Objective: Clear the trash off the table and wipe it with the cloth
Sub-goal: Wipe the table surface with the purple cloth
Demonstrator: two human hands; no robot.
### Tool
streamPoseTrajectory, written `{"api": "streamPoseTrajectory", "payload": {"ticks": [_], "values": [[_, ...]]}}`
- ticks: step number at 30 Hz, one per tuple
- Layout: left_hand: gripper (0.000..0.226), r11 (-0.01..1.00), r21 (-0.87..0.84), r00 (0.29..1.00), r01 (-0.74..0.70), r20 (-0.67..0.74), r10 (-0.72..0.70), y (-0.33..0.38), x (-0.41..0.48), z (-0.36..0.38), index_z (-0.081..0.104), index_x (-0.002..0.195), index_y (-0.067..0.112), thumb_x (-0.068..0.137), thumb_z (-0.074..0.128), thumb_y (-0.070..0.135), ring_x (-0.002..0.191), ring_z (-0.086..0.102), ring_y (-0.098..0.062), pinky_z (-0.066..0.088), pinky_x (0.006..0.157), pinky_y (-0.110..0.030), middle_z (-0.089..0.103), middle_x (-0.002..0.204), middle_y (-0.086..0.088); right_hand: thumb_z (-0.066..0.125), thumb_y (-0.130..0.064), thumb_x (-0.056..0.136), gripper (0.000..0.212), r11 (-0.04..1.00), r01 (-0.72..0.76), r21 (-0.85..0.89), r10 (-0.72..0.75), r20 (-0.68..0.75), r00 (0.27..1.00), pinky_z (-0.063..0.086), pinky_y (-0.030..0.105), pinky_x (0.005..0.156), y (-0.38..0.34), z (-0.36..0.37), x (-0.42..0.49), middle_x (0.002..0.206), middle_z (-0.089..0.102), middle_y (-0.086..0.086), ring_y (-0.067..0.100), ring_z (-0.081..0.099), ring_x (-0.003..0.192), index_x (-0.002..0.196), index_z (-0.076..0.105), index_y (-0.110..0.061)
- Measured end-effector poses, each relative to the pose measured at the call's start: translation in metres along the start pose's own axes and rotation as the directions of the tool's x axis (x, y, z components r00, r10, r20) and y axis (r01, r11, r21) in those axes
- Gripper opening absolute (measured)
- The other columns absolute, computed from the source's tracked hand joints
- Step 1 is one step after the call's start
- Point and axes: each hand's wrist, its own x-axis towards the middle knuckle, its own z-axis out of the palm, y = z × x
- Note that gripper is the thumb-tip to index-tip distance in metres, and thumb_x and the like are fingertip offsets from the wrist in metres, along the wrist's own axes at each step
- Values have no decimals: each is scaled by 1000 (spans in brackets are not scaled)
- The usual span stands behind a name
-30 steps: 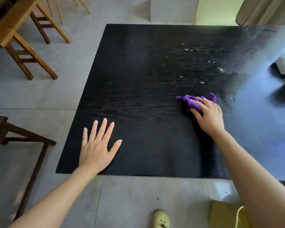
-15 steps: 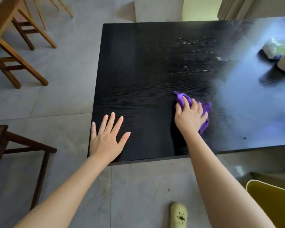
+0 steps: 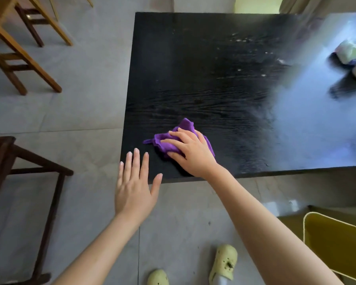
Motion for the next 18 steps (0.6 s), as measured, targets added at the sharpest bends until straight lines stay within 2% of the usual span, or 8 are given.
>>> {"api": "streamPoseTrajectory", "payload": {"ticks": [5,8,11,13,14,16,17,18], "values": [[88,999,-10,999,35,36,-35,19,-11,-1,27,146,5,88,-1,65,145,19,-29,3,116,-39,24,155,-16,32,-51,88,47,997,21,-72,-19,28,999,19,42,115,25,-10,-49,146,43,-9,19,33,140,133,45,-41],[96,999,-29,998,40,50,-38,29,-12,-1,16,149,8,81,-11,70,147,4,-26,-5,117,-38,10,158,-14,29,-54,88,51,991,-93,-91,91,-29,995,17,41,116,50,-19,-69,147,42,-8,19,31,141,135,42,-42],[99,996,-86,997,30,70,-24,50,-11,-6,13,150,11,77,-18,71,148,-2,-28,-10,118,-37,4,158,-18,26,-56,87,56,968,-224,-112,215,-92,972,13,42,118,56,-22,-82,149,39,-6,20,26,143,139,38,-40],[87,980,-201,990,-3,136,31,71,-4,-12,11,151,16,82,-9,67,148,-5,-25,-11,116,-34,2,160,-13,32,-55,87,59,970,-235,-57,232,-62,971,10,43,119,53,-25,-84,153,32,-6,18,19,145,144,29,-38],[76,955,-298,984,-16,163,67,84,2,-16,13,151,18,88,2,61,148,-2,-22,-7,118,-33,5,160,-10,38,-51,89,60,971,-236,39,237,-23,971,11,42,119,54,-31,-84,154,30,-7,16,18,145,146,25,-35],[60,880,-474,976,24,203,83,111,18,-27,22,149,16,98,23,46,147,12,-20,9,118,-34,22,158,-6,42,-38,95,56,942,-251,221,253,18,967,19,39,117,65,-49,-85,152,34,-9,11,25,142,147,25,-29],[56,851,-522,978,53,198,60,124,28,-31,29,146,15,98,30,42,143,22,-23,21,114,-36,34,153,-8,40,-34,96,51,948,-252,195,256,7,967,24,38,115,75,-57,-88,150,37,-10,9,29,141,145,29,-28],[52,839,-539,981,77,193,33,136,38,-35,36,142,13,98,34,41,136,32,-26,30,107,-38,45,145,-9,38,-32,97,47,963,-253,90,255,-15,967,27,39,112,86,-63,-93,149,39,-11,9,31,140,143,34,-29]]}}
